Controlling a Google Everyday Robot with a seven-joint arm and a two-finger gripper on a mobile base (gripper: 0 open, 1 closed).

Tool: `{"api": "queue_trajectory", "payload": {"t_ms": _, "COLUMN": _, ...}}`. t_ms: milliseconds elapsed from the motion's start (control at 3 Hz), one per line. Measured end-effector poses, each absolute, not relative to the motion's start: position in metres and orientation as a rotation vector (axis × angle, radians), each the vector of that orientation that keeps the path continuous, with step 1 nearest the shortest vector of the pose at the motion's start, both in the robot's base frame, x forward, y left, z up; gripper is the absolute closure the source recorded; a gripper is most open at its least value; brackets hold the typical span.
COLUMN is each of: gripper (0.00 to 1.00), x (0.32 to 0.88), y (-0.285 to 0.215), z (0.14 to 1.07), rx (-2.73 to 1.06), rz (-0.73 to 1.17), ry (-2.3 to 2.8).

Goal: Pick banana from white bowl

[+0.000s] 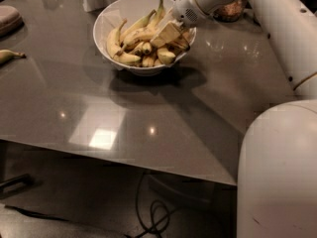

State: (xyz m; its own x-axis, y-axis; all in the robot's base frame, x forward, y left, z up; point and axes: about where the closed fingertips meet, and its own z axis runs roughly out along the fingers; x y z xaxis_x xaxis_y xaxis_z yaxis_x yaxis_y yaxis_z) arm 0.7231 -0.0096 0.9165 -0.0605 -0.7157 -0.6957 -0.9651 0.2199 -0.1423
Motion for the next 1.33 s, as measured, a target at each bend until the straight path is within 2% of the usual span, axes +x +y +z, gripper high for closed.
{"api": "queue_trajectory", "payload": {"t_ms": 333, "gripper": 0.92, "x": 0.716, "y": -0.018, "z": 0.929, "rx": -1.539, "rz": 0.457, "ry": 1.854}}
{"api": "queue_trajectory", "payload": {"t_ms": 667, "gripper": 1.00, "x": 0.712, "y": -0.022, "z": 0.937, "rx": -1.529, "rz": 0.442, "ry": 1.863}}
{"api": "queue_trajectory", "payload": {"t_ms": 1333, "gripper": 1.00, "x": 0.668, "y": -0.054, "z": 0.975, "rx": -1.432, "rz": 0.444, "ry": 1.848}}
